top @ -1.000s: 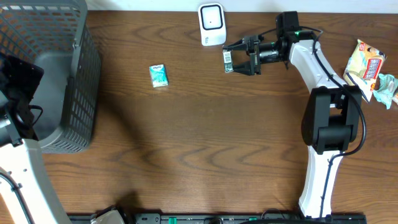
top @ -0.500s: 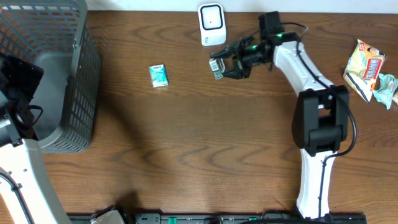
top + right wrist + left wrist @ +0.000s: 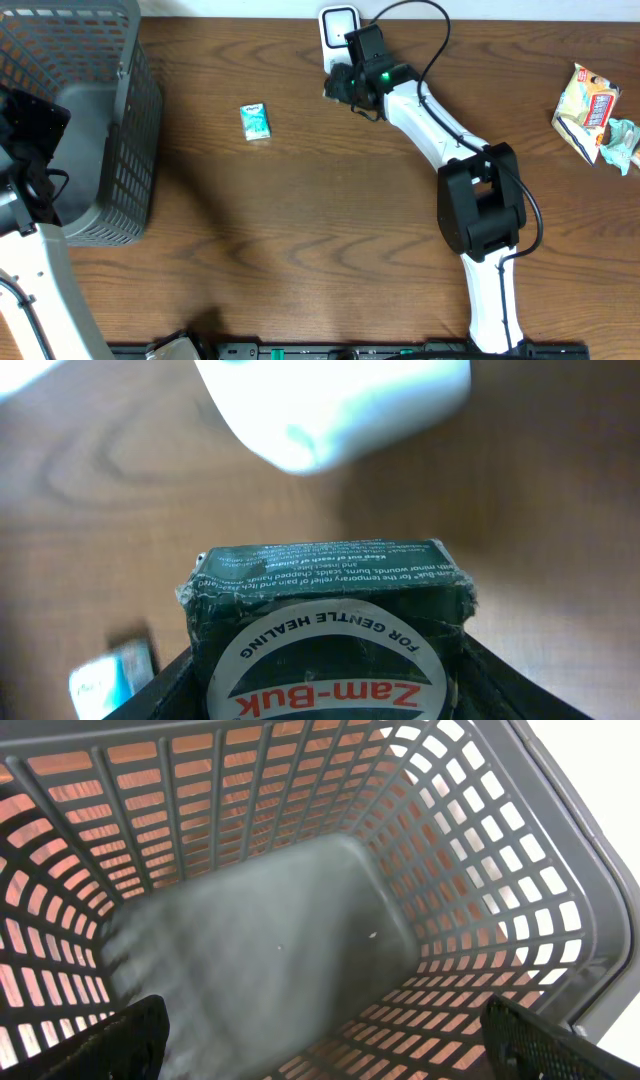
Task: Scan the item barcode
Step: 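Hold the Zam-Buk tin up against the scanner face, right gripper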
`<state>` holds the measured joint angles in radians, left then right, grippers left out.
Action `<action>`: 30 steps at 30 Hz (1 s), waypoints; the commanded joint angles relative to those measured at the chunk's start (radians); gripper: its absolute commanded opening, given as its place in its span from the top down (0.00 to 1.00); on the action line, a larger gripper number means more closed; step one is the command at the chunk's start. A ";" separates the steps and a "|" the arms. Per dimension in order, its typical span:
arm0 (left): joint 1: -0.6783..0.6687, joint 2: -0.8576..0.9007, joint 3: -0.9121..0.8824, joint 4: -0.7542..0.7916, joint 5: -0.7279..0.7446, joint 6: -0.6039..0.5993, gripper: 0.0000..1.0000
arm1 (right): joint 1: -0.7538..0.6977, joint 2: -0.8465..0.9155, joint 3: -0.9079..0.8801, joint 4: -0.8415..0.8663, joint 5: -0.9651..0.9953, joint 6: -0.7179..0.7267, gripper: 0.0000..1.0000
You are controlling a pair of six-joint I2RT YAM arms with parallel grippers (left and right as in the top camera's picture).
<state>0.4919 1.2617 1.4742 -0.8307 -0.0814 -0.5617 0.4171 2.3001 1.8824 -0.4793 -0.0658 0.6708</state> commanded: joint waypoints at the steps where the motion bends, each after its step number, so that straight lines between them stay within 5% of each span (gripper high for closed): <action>1: 0.002 0.006 0.003 0.001 -0.009 -0.005 0.02 | 0.015 0.008 0.018 0.098 0.145 -0.106 0.52; 15: 0.002 0.006 0.002 0.001 -0.009 -0.005 0.02 | 0.008 0.009 0.023 0.504 0.308 -0.262 0.61; 30: 0.002 0.006 0.003 0.001 -0.009 -0.005 0.02 | -0.006 0.076 0.029 0.765 0.307 -0.366 0.59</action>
<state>0.4919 1.2625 1.4742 -0.8299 -0.0818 -0.5625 0.4156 2.3631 1.8877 0.2474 0.2279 0.3653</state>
